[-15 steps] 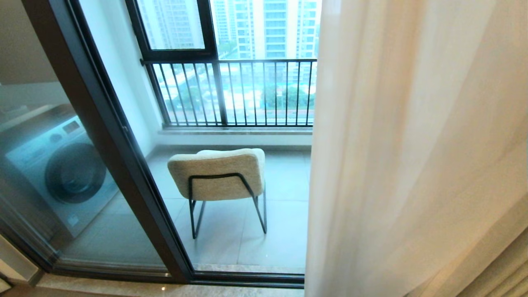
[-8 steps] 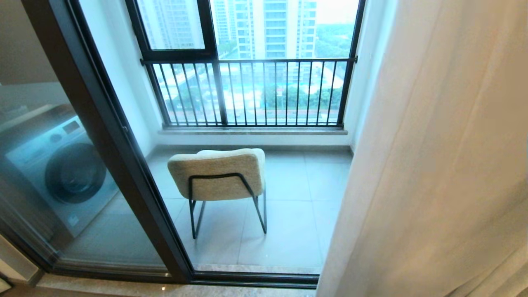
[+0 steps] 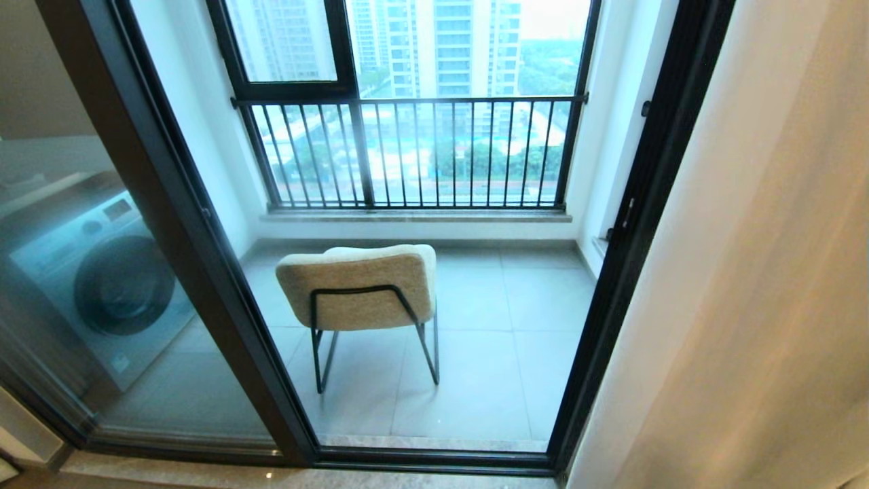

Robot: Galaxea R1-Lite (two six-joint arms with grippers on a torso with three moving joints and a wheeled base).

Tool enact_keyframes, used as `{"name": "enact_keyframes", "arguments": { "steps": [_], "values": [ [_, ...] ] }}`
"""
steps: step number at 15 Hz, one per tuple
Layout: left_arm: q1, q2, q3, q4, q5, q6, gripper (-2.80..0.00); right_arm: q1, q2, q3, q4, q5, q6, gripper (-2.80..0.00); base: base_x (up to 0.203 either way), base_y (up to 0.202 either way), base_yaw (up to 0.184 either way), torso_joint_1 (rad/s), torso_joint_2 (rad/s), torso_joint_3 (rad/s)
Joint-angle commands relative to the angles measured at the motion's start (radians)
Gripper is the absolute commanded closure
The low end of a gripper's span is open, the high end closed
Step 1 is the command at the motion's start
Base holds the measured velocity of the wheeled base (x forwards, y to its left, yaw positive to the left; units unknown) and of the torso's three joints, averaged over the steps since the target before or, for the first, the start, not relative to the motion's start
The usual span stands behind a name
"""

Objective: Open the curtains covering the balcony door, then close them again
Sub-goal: Pull the inner curtains open on both sides

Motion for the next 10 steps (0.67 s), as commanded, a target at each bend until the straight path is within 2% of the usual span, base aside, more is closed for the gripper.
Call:
{"name": "enact_keyframes", "arguments": {
  "steps": [1,3,5,8,10],
  "values": [
    [0.0,0.0,0.0,0.0,0.0,0.0,0.0,0.008,-0.026,0.031,-0.002,0.032,0.0,0.0,0.0,0.0,0.0,0.0,0.0,0.0],
    [0.0,0.0,0.0,0.001,0.0,0.0,0.0,0.041,-0.091,0.1,0.003,0.104,0.008,0.0,0.0,0.0,0.0,0.0,0.0,0.0],
    [0.0,0.0,0.0,0.0,0.0,0.0,0.0,0.078,-0.171,0.165,0.008,0.21,0.037,0.0,0.0,0.0,0.0,0.0,0.0,0.0],
    [0.0,0.0,0.0,0.0,0.0,0.0,0.0,0.125,-0.286,0.26,0.019,0.43,0.09,0.0,0.0,0.0,0.0,0.0,0.0,0.0],
    [0.0,0.0,0.0,0.0,0.0,0.0,0.0,0.165,-0.358,0.317,0.023,0.595,0.162,0.0,0.0,0.0,0.0,0.0,0.0,0.0]
  ]
}}
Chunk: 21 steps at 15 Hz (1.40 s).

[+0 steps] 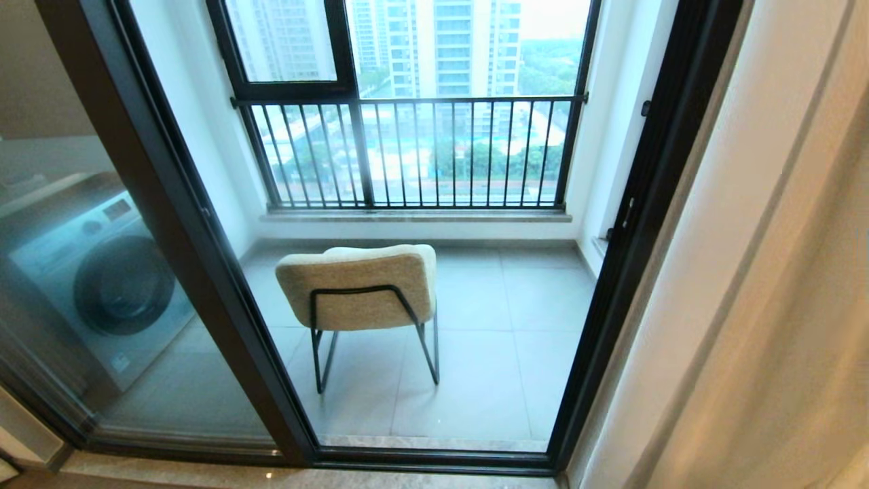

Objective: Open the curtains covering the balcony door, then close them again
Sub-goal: Pull the inner curtains open on both sides

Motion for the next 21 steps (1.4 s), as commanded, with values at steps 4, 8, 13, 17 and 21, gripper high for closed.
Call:
{"name": "enact_keyframes", "arguments": {
  "steps": [4,8,13,17,21],
  "values": [
    [0.002,0.0,0.0,0.0,0.0,0.0,0.0,0.191,-0.143,0.095,-0.004,0.195,0.119,0.0,0.0,0.0,0.0,0.0,0.0,0.0],
    [0.0,0.0,0.0,0.0,0.0,0.0,0.0,0.352,-0.108,0.108,-0.007,0.192,0.12,0.0,0.0,0.0,0.0,0.0,0.0,0.0],
    [0.0,0.0,0.0,0.0,0.0,0.0,0.0,0.505,-0.072,0.109,-0.035,0.191,0.232,0.0,0.0,0.0,0.0,0.0,0.0,0.0],
    [0.0,0.0,0.0,0.0,0.0,0.0,0.0,0.556,-0.052,0.11,-0.044,0.189,0.229,0.0,0.0,0.0,0.0,0.0,0.0,0.0],
    [0.0,0.0,0.0,0.0,0.0,0.0,0.0,0.556,-0.071,0.114,-0.032,0.191,0.233,-2.8,0.0,0.0,0.0,0.0,0.0,0.0]
  ]
}}
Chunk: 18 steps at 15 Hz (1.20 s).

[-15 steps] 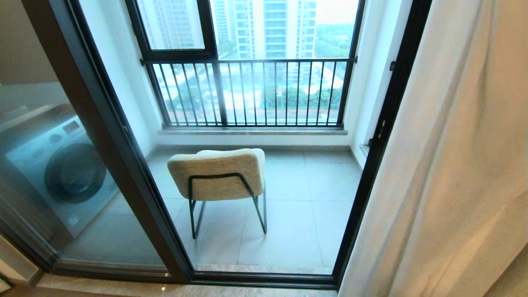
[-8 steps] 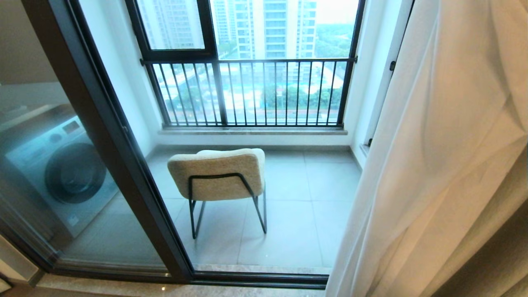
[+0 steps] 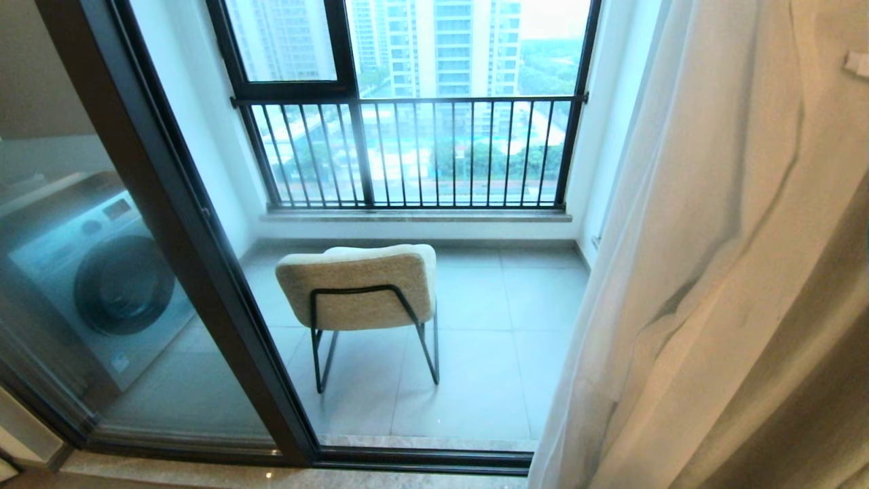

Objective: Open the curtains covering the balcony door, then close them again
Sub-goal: Pull the inner curtains open on both sides, then close the inner curtains on both sides

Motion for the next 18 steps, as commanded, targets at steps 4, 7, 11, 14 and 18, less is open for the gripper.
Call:
{"name": "enact_keyframes", "arguments": {
  "steps": [4,7,11,14,18],
  "values": [
    [0.0,0.0,0.0,0.0,0.0,0.0,0.0,-0.005,-0.087,0.069,0.011,0.006,0.008,-2.8,0.0,0.0,0.0,0.0,0.0,0.0],
    [0.0,0.0,0.0,0.0,0.0,0.0,0.0,-0.021,-0.206,0.181,0.048,0.005,0.007,-2.8,0.0,0.0,0.0,0.0,0.0,0.0],
    [0.001,0.0,0.0,0.0,0.0,0.0,0.0,-0.052,-0.359,0.326,0.122,0.003,0.003,-2.8,0.0,0.0,0.0,0.0,0.0,0.0],
    [0.0,0.0,0.0,0.0,0.0,0.0,0.0,-0.058,-0.429,0.412,0.146,0.0,-0.022,-2.8,0.0,0.0,0.0,0.0,0.0,0.0],
    [0.0,0.0,0.0,0.0,0.0,0.0,0.0,-0.056,-0.529,0.518,0.228,0.0,-0.078,-2.8,0.0,0.0,0.0,0.0,0.0,0.0]
  ]
}}
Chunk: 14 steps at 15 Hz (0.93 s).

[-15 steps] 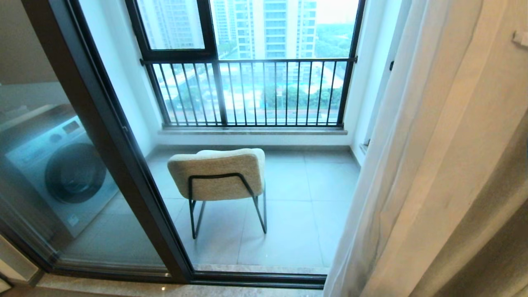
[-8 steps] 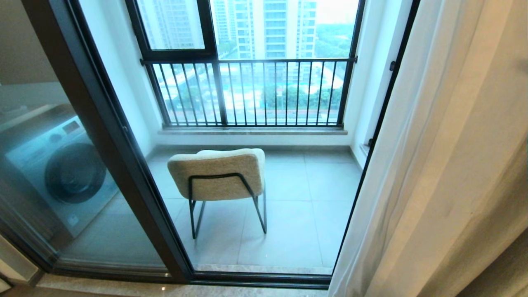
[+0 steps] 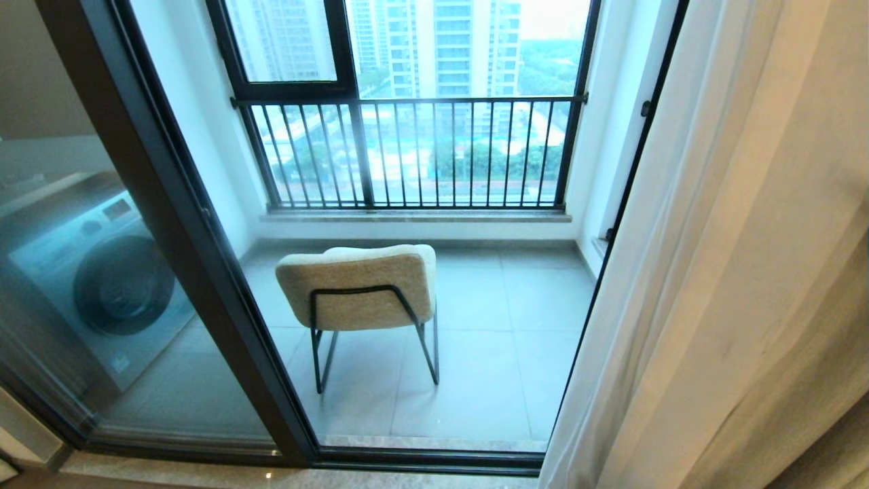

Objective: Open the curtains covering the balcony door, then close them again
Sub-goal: Close the inner curtains on both sides

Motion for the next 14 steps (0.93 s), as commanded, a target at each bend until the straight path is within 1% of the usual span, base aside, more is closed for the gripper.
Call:
{"name": "enact_keyframes", "arguments": {
  "steps": [1,5,7,9,10,11,12,14],
  "values": [
    [0.0,0.0,0.0,0.0,0.0,0.0,0.0,0.004,-0.091,0.059,0.029,0.006,-0.008,-2.8,0.0,0.0,0.0,0.0,0.0,0.0],
    [0.0,0.0,0.0,0.0,0.0,0.0,0.0,0.035,-0.199,0.139,0.094,0.005,-0.02,-2.8,0.0,0.0,0.0,0.0,0.0,0.0],
    [0.0,0.0,0.0,0.0,0.0,0.0,0.0,0.038,-0.251,0.194,0.119,-0.003,-0.067,-2.8,0.0,0.0,0.0,0.0,0.0,0.0],
    [0.0,0.0,0.0,0.0,0.0,0.0,0.0,0.051,-0.283,0.258,0.12,-0.068,-0.111,-2.8,0.0,0.0,0.0,0.0,0.0,0.0],
    [0.0,0.0,0.0,0.0,0.0,0.0,0.0,0.064,-0.305,0.29,0.118,-0.117,-0.144,-2.8,0.0,0.0,0.0,0.0,0.0,0.0],
    [0.0,0.0,0.0,0.0,0.0,0.0,0.0,0.085,-0.325,0.309,0.118,-0.151,-0.171,0.0,0.0,0.0,0.0,0.0,0.0,0.0],
    [0.0,0.0,0.0,0.0,0.0,0.0,0.0,0.1,-0.342,0.321,0.119,-0.17,-0.186,0.0,0.0,0.0,0.0,0.0,0.0,0.0],
    [0.0,0.0,0.0,0.0,0.0,0.0,0.0,0.133,-0.386,0.358,0.119,-0.236,-0.223,0.0,0.0,0.0,0.0,0.0,0.0,0.0]
  ]
}}
